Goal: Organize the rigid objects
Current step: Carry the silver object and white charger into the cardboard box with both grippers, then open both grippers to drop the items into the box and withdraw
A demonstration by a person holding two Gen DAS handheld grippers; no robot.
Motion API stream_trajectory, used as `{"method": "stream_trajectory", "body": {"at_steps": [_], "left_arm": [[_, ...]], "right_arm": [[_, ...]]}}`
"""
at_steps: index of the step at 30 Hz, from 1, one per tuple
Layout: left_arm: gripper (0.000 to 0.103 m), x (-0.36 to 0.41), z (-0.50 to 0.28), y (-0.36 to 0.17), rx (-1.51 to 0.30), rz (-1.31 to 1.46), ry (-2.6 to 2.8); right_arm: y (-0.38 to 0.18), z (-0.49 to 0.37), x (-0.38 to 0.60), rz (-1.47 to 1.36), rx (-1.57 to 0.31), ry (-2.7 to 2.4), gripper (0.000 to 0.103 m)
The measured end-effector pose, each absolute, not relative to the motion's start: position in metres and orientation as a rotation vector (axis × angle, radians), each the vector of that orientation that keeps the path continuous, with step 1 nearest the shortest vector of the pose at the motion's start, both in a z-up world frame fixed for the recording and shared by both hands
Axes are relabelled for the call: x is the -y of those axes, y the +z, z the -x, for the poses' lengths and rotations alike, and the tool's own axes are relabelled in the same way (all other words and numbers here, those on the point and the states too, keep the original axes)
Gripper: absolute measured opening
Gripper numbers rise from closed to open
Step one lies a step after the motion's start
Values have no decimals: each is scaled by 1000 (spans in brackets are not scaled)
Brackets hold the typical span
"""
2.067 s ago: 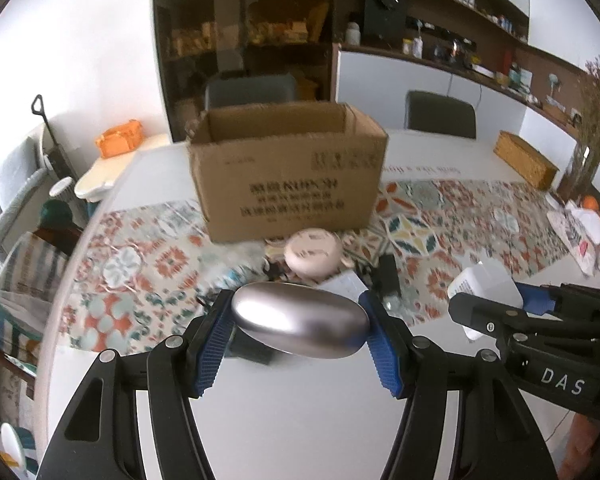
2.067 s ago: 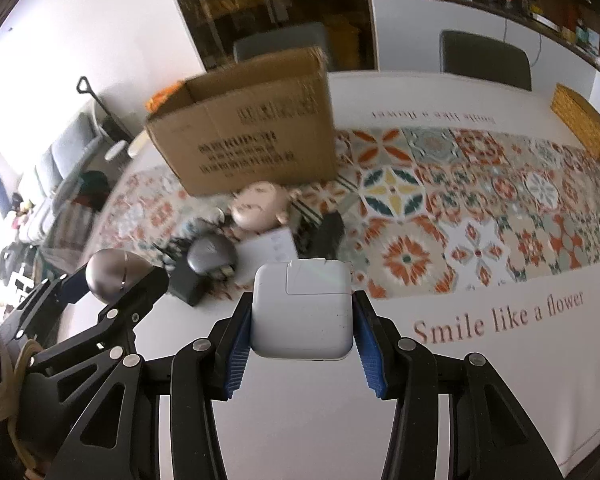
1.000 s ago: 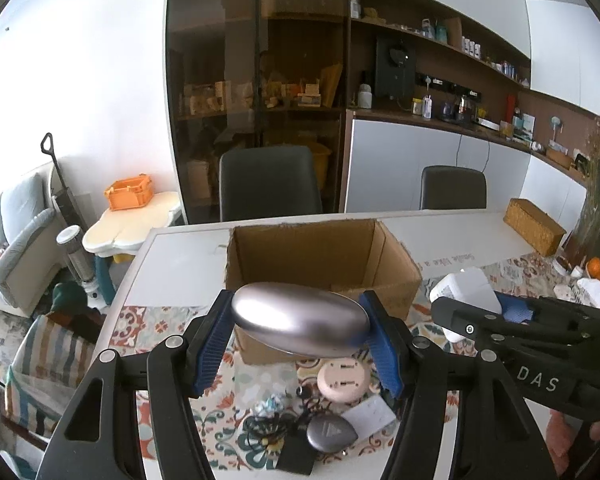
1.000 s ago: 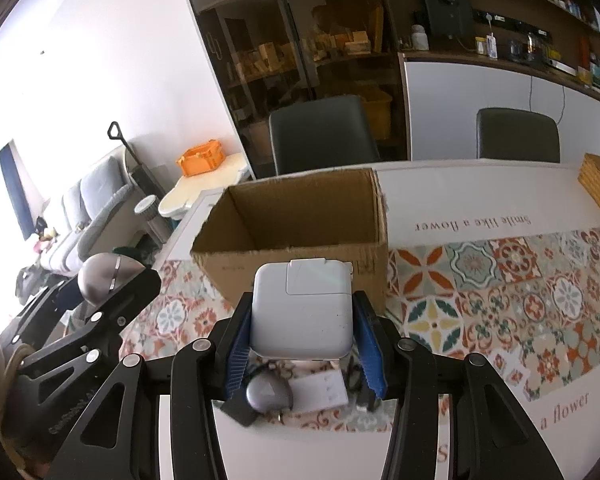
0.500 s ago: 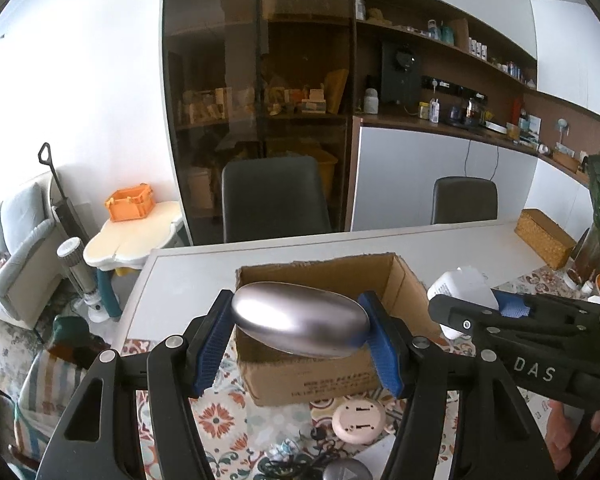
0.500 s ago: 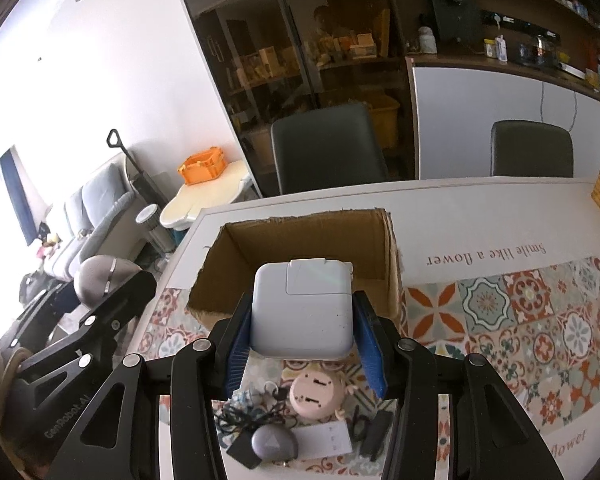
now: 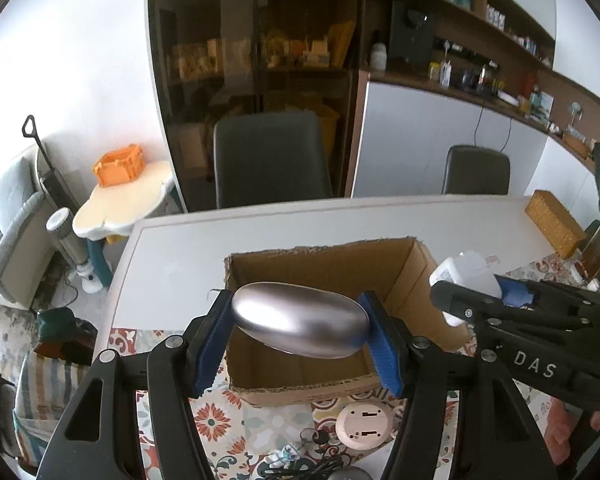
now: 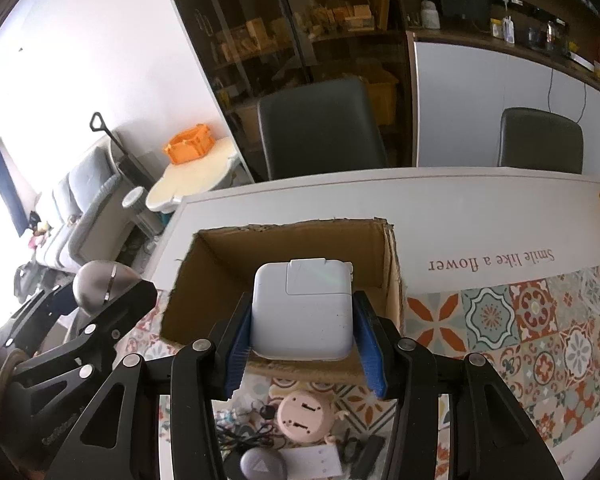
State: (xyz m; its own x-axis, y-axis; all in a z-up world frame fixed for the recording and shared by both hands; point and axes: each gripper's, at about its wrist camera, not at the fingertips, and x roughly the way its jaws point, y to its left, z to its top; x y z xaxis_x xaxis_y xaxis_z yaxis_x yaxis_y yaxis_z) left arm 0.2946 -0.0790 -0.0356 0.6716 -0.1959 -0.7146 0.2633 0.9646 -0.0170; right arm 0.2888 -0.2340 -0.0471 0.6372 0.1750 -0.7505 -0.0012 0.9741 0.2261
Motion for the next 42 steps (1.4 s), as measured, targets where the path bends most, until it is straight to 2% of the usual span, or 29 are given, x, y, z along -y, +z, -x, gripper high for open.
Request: {"method": "stream_trajectory", "body": {"at_steps": [12, 16, 19, 22, 24, 28, 33, 42], "left_arm": [[65, 81, -328, -75, -968, -97, -201], [80, 77, -324, -76, -953, -114, -168], [82, 72, -325, -74, -954, -101, -164], [92, 65, -322, -69, -928, -83, -142], [94, 59, -318, -65, -907, -79, -112], [97, 50, -312, -61, -880, -82, -69], [103, 41, -301, -56, -852, -83, -34], [103, 36, -272, -51, -818, -90, 3]], "right_arm": [[-71, -313, 235, -190, -965, 87, 47], [-78, -317, 236, -196, -981, 81, 47], [-82, -320, 234, -200, -993, 87, 47], [-84, -322, 232, -202, -1002, 91, 48], [-84, -323, 231, -211, -1004, 99, 48], [-81, -321, 230, -201, -979, 74, 72], [-71, -310, 229, -187, -947, 51, 73], [-56, -277, 226, -165, -888, 32, 75]]}}
